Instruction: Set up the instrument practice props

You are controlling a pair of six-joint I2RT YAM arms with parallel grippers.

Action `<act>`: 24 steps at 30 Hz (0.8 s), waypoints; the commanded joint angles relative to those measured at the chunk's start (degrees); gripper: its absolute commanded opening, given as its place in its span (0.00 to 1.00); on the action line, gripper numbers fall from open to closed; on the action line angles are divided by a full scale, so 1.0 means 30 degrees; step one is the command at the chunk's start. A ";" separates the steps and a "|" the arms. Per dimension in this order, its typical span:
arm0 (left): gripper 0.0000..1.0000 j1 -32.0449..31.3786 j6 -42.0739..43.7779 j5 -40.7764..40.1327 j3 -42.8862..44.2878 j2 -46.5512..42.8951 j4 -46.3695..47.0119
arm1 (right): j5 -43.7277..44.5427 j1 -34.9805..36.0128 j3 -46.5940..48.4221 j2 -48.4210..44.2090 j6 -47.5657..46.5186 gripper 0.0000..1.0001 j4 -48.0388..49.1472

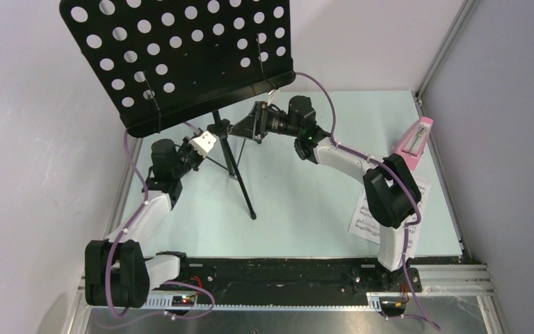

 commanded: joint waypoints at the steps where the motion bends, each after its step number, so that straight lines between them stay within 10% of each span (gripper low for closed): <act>1: 0.00 -0.0124 0.1200 0.0253 -0.0690 0.0350 -0.0993 | 0.0166 0.0203 0.0425 0.0081 -0.0940 0.61 0.1771; 17: 0.00 -0.0140 0.1428 0.0123 -0.0745 0.0470 -0.1066 | 0.1153 0.0354 0.1557 -0.0333 -0.0013 0.03 -0.1737; 24: 0.00 -0.0113 0.1556 0.0158 -0.0641 0.0681 -0.1195 | 0.1056 0.0370 0.2980 -0.0366 0.2285 0.10 -0.3833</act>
